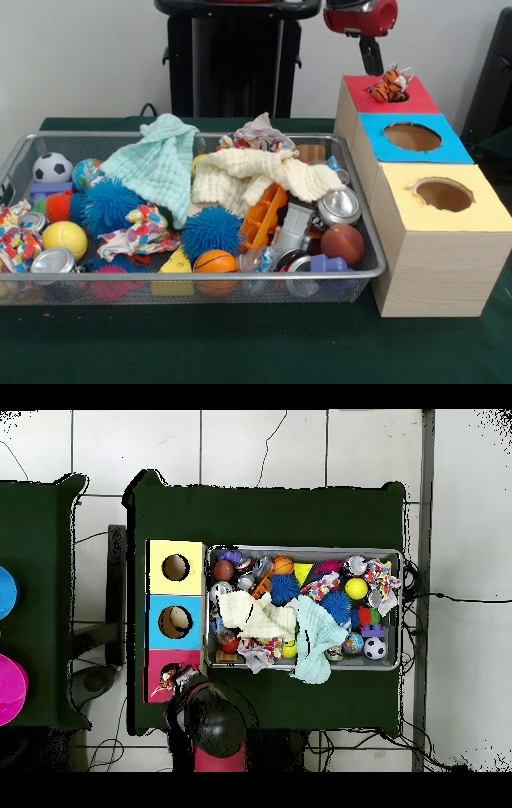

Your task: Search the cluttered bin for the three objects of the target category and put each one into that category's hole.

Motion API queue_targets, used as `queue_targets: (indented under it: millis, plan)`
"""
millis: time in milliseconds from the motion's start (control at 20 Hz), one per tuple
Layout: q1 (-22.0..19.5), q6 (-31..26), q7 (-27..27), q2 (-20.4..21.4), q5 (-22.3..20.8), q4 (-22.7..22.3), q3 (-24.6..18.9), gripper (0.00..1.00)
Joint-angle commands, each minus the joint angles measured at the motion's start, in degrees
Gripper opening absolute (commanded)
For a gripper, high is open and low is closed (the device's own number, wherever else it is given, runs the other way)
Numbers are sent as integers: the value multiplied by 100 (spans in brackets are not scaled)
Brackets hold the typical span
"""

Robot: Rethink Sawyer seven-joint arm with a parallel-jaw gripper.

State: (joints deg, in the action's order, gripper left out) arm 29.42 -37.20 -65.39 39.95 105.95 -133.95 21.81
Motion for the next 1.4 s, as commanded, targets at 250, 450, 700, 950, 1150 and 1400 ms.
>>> queue_targets:
  millis: [250, 450, 700, 950, 1150, 1400]
  plan:
    - [394, 139, -925, -648, 1101, 345, -741, 0]
    - [526, 82, -988, -744, 1125, 283, -786, 0]
    - [870, 35, -604, -1107, 1695, 397, -717, 0]
    - [1079, -165, -138, -1659, 2392, 666, -701, 0]
    - [1212, -208, -28, -1796, 2630, 790, -582, 0]
    - [1227, -90, -252, -1517, 2333, 729, -334, 0]
